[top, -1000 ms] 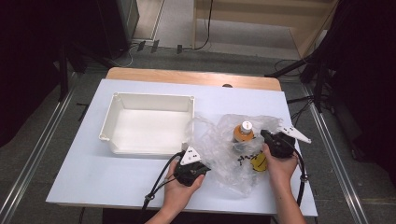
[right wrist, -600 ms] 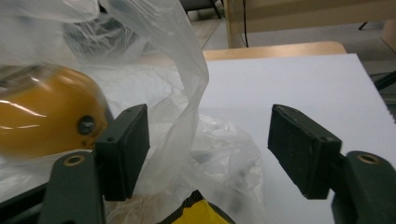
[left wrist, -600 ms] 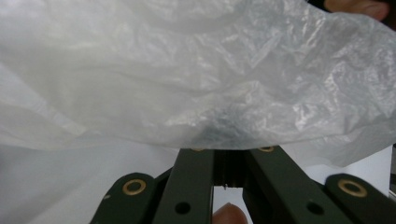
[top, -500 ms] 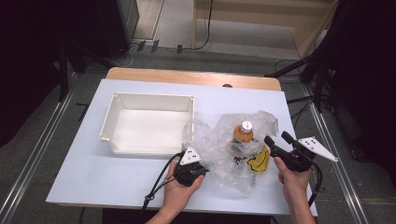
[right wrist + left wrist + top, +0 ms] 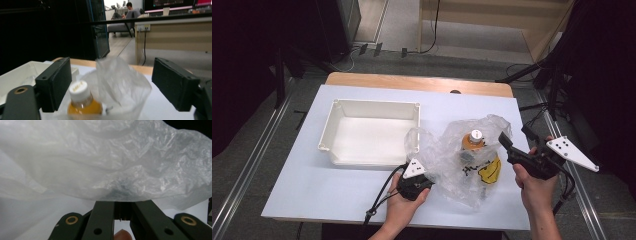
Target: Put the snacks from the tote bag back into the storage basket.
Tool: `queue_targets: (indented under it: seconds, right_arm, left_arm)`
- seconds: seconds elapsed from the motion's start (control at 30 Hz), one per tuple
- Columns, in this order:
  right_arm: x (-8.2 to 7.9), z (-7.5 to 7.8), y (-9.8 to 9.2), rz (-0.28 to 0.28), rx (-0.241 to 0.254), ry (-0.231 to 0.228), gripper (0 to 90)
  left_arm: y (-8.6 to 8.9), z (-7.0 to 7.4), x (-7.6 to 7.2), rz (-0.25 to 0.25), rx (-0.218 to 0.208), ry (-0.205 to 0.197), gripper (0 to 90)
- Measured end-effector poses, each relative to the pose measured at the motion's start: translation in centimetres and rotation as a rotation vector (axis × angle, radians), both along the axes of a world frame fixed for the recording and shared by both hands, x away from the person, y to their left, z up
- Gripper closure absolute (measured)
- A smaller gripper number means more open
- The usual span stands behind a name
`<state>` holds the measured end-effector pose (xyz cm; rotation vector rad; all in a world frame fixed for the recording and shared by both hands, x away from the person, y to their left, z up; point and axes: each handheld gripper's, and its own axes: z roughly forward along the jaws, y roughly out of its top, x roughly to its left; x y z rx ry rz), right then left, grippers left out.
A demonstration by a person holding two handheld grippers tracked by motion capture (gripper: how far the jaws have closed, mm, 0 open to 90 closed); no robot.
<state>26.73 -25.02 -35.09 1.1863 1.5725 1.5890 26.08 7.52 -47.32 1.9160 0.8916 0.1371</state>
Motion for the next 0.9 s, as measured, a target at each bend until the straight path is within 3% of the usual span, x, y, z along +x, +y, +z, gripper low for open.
queue_targets:
  seconds: [0.13,0.2,0.23,0.27,0.3,0.4,0.47,0.5,0.57,0.63,0.67,0.7,0.77,0.9]
  right_arm:
    - [1.5,1.2,0.4,0.013,0.006,0.000,32.3]
    - [2.4,1.0,1.1,0.014,-0.027,0.027,44.7]
    - [2.4,1.0,1.1,0.014,-0.027,0.027,44.7]
    - [2.8,0.7,1.3,0.007,-0.045,0.039,52.8]
    - [4.1,-0.8,1.9,0.007,-0.060,0.113,74.1]
    - [5.0,-2.9,1.9,0.002,-0.034,0.179,86.8]
    - [5.4,-3.8,1.9,-0.006,-0.023,0.203,88.8]
    - [5.7,-4.9,1.8,-0.017,-0.009,0.238,90.0]
    - [6.1,-7.3,1.8,-0.033,-0.008,0.297,90.0]
    - [6.1,-8.1,1.8,-0.034,-0.013,0.318,90.0]
    - [6.1,-8.1,1.8,-0.034,-0.013,0.318,90.0]
    - [5.9,-9.1,1.9,-0.033,-0.006,0.335,90.0]
    - [5.8,-9.3,1.9,-0.032,-0.010,0.341,90.0]
    - [5.3,-10.6,2.3,-0.026,-0.042,0.352,90.0]
  left_arm:
    - [0.0,0.0,-0.1,0.002,0.002,-0.002,90.0]
    - [0.1,0.1,-0.1,0.002,-0.001,-0.001,90.0]
    - [0.1,0.1,-0.1,0.002,-0.001,-0.001,90.0]
    - [0.1,0.1,-0.2,0.004,-0.006,-0.012,90.0]
    - [0.2,0.1,-0.2,0.006,-0.007,-0.014,90.0]
    - [0.8,0.5,-0.5,0.014,-0.043,-0.046,90.0]
    - [1.1,0.6,-0.5,0.013,-0.050,-0.052,85.3]
    - [1.3,0.8,-0.6,0.012,-0.056,-0.056,85.3]
    - [1.9,1.3,-0.7,0.018,-0.078,-0.066,71.7]
    - [2.4,2.2,-0.7,0.040,-0.121,-0.075,63.6]
    - [2.4,2.2,-0.7,0.040,-0.121,-0.075,54.4]
    - [2.7,3.0,-0.8,0.059,-0.154,-0.091,50.7]
    - [2.8,3.6,-0.9,0.065,-0.173,-0.109,48.2]
    - [3.0,6.0,-1.0,0.119,-0.189,-0.173,23.9]
